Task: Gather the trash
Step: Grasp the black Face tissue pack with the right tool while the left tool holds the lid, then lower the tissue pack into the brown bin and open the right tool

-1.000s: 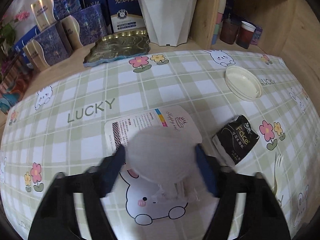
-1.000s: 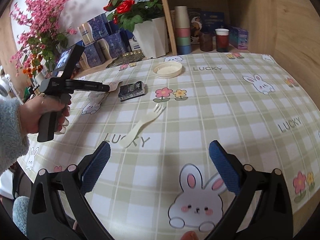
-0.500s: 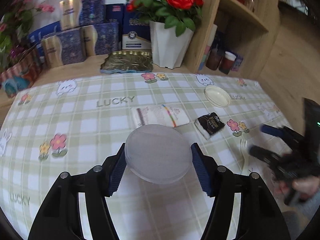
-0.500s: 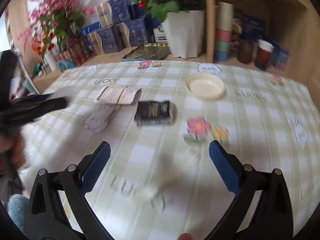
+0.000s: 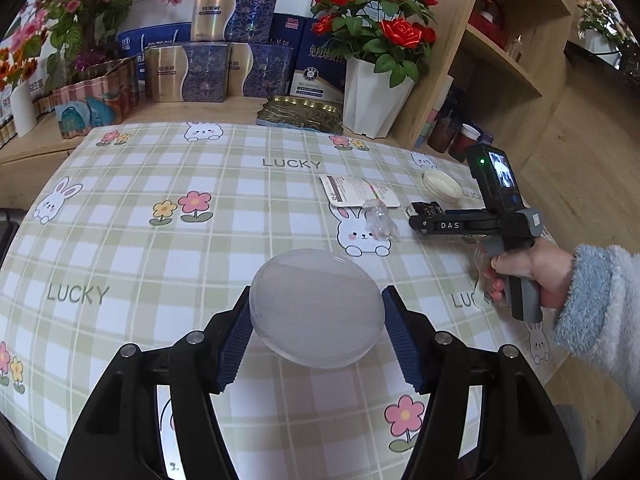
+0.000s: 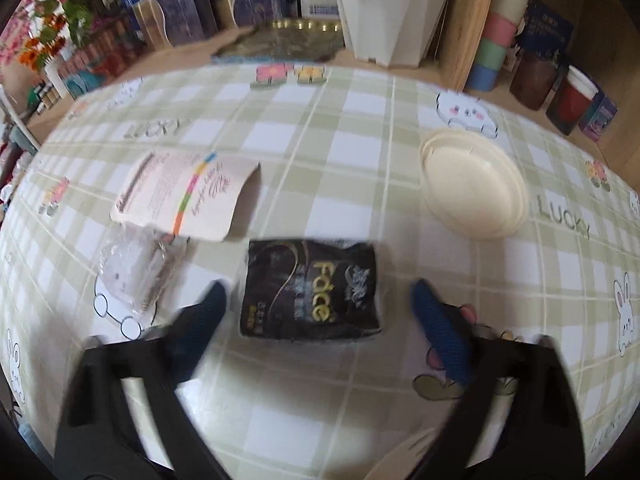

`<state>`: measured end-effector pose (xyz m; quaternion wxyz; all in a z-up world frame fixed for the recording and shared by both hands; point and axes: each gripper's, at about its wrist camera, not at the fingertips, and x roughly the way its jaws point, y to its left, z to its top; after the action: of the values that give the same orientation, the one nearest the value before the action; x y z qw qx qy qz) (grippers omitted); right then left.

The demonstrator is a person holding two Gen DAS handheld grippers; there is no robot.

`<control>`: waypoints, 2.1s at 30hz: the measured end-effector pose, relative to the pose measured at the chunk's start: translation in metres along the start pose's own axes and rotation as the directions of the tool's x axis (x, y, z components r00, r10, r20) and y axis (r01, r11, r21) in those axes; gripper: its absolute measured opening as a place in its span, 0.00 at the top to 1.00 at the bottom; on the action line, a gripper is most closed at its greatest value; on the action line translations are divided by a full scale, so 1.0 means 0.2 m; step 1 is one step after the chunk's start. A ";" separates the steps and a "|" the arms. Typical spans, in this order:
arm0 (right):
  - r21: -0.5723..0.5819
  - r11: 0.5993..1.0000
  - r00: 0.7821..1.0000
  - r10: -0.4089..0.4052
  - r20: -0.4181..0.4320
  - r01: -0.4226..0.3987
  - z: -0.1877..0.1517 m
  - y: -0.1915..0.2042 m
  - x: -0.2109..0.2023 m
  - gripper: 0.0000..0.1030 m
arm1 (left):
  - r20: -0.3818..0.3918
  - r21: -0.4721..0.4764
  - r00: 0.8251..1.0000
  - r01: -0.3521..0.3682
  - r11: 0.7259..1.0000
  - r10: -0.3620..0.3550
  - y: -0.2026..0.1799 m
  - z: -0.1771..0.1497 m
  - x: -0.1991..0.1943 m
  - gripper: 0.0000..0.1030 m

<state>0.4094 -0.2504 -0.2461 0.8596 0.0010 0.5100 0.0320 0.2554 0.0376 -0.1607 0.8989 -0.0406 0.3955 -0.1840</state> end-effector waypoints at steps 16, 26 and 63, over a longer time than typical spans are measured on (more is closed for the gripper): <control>0.038 0.990 0.984 0.126 0.129 -0.132 -0.32 0.01 -0.51 0.38 | 0.016 -0.011 1.000 0.019 1.000 -0.019 -0.08 -0.12 -0.22 0.40; 0.020 0.977 0.952 0.200 0.231 -0.211 -0.79 0.03 -0.92 0.38 | -0.001 0.079 0.999 0.051 0.996 -0.051 -0.34 -0.31 -0.39 0.40; -0.162 0.949 0.946 0.229 -0.232 -0.269 -1.89 0.57 -0.47 0.38 | -0.078 0.083 0.995 0.070 0.994 -0.063 -0.52 -0.79 -0.51 0.39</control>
<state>0.0271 -0.1532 -0.3407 0.7859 -0.0204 0.5882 0.1895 0.0465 -0.0101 -0.1741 0.8776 -0.0081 0.4193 -0.2321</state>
